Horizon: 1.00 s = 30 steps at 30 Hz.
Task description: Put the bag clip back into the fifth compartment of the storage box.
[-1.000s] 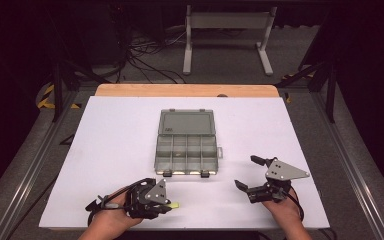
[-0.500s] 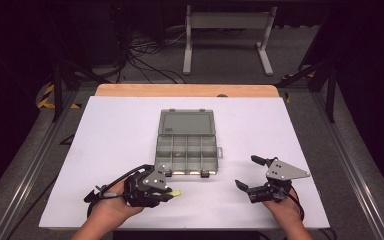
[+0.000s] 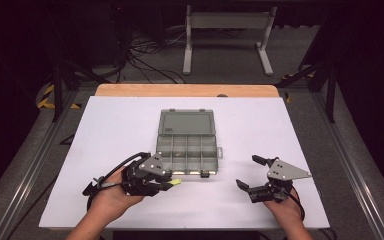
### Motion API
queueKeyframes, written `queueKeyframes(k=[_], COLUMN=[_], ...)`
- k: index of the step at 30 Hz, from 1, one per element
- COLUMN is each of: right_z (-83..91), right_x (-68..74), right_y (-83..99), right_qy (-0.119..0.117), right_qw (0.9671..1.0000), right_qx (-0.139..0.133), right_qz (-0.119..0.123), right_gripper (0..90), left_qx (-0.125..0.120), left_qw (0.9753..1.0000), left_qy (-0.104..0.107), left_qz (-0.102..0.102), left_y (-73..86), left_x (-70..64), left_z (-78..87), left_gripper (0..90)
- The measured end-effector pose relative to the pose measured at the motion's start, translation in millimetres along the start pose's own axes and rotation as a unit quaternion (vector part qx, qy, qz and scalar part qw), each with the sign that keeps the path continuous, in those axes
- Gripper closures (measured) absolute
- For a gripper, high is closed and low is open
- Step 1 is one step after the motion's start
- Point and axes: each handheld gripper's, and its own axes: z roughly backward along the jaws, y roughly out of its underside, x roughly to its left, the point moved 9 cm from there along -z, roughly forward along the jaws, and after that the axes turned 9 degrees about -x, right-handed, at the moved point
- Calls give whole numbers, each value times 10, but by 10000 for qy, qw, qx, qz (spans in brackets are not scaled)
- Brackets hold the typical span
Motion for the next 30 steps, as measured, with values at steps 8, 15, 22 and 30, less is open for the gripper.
queueKeyframes(k=[8, 15, 22, 30], right_z=[2, 1, 3, 8], right_x=[-1, -9, -11, -13], right_y=[0, 1, 0, 2], right_qy=[2, 17, 20, 11], right_qw=[10000, 10000, 10000, 10000], right_qx=[2, -4, -6, 9], right_qz=[13, 4, 5, 18], right_gripper=[50, 50, 50, 50], left_qx=[42, -27, -86, -117], left_qw=[9990, 9960, 9909, 9844], left_qy=[-253, -449, -832, -1129], left_qz=[370, 769, 1057, 1342], left_y=[-22, -31, -36, -43], left_x=[180, 416, 602, 753], left_z=[-27, -40, -95, -152], left_gripper=[779, 779, 779, 778])
